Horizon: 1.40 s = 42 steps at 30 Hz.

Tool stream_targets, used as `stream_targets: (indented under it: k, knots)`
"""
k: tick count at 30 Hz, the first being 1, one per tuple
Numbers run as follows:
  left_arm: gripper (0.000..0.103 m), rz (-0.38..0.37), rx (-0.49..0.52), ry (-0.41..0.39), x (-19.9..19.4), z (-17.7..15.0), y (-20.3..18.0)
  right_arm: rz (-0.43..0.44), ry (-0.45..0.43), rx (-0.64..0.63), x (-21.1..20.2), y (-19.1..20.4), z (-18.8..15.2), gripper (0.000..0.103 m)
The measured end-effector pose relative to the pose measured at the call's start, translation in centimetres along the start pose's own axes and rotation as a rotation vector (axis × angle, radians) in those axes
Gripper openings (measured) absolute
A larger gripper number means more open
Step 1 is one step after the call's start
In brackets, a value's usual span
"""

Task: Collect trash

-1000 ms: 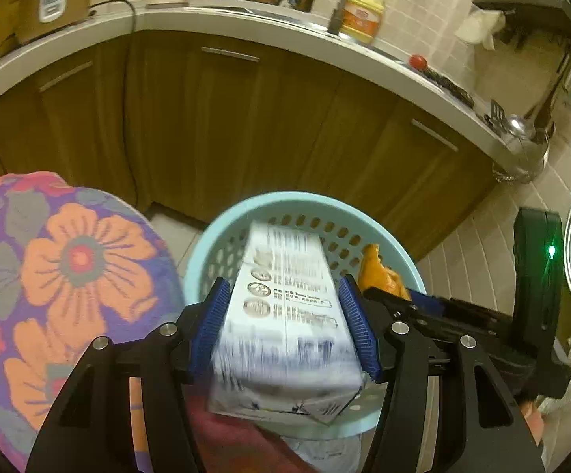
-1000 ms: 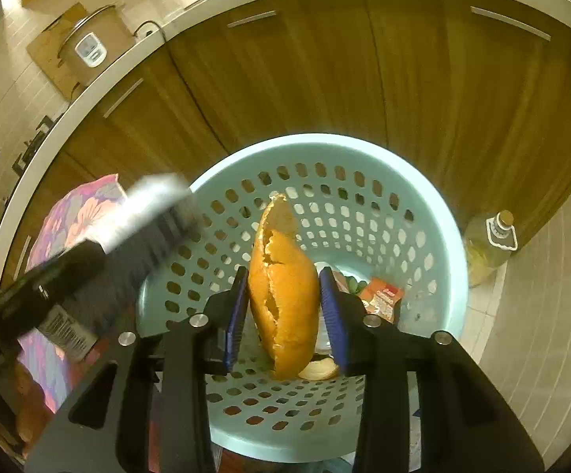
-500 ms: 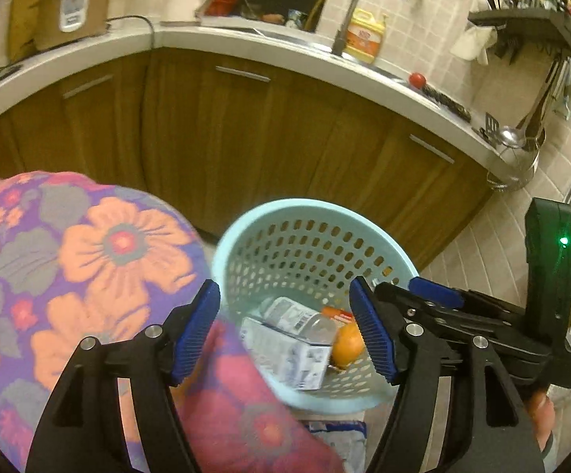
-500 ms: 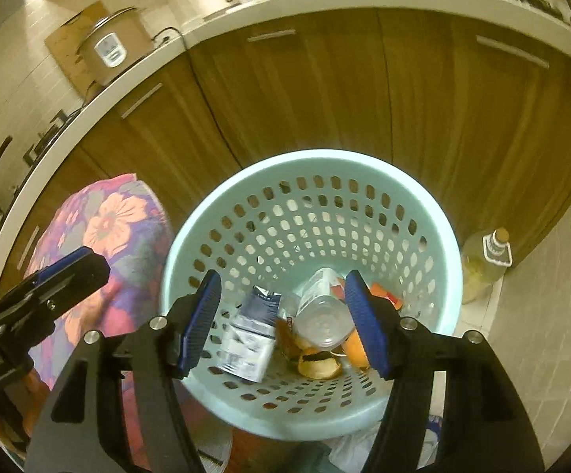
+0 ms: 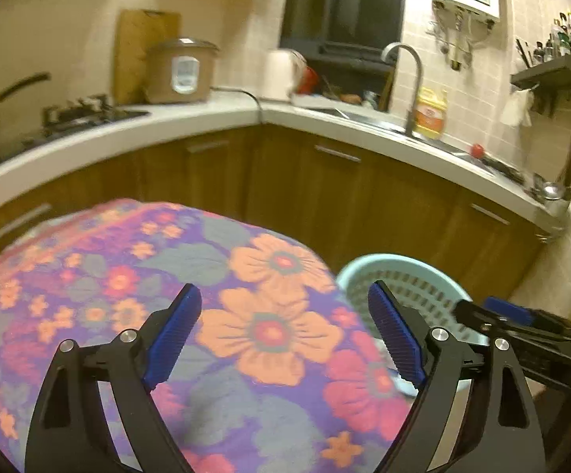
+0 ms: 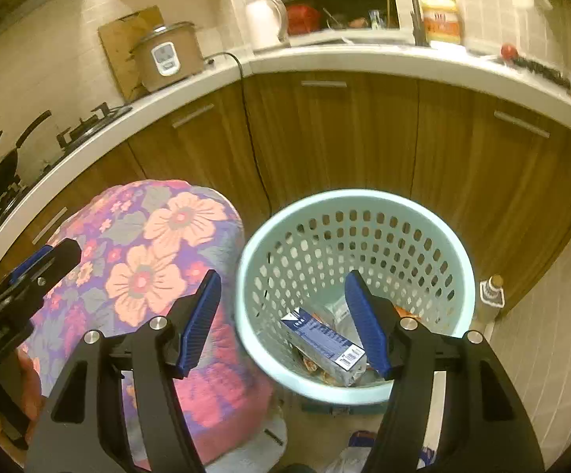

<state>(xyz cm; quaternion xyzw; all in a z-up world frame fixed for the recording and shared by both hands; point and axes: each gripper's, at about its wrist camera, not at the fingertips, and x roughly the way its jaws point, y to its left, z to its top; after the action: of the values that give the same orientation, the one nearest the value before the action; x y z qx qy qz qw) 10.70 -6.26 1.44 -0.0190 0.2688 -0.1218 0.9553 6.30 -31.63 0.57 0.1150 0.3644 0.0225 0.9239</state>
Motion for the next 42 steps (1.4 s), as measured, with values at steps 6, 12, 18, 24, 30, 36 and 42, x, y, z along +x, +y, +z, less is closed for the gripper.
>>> stream_targets:
  k: [6, 12, 18, 24, 30, 36, 42]
  knots:
    - [0.085, 0.079, 0.025, -0.066, -0.7, -1.2, 0.6, -0.033, -0.104, -0.037, -2.1, 1.9, -1.0, 0.077]
    - [0.086, 0.050, -0.035, -0.042, -0.4, -1.4, 1.9, -0.058, -0.165, -0.040, -3.1, 2.6, -0.9, 0.084]
    - [0.087, 0.076, -0.043, -0.035, -0.3, -1.8, 2.5, -0.073, -0.177, -0.039, -2.7, 2.7, -0.8, 0.084]
    - [0.087, 0.101, -0.033, -0.036, -0.3, -1.9, 2.3, -0.067, -0.164, -0.042, -2.0, 3.0, -0.7, 0.084]
    - [0.087, 0.104, -0.038, -0.037, -0.4, -1.9, 2.6, -0.068, -0.180, -0.056, -2.1, 3.4, -0.4, 0.084]
    - [0.088, 0.109, -0.028, -0.040, -0.4, -1.9, 2.4, -0.074, -0.186, -0.063, -2.1, 3.6, -0.4, 0.084]
    - [0.089, 0.114, -0.020, -0.042, -0.4, -2.0, 2.3, -0.076, -0.183, -0.069, -2.1, 3.7, -0.4, 0.085]
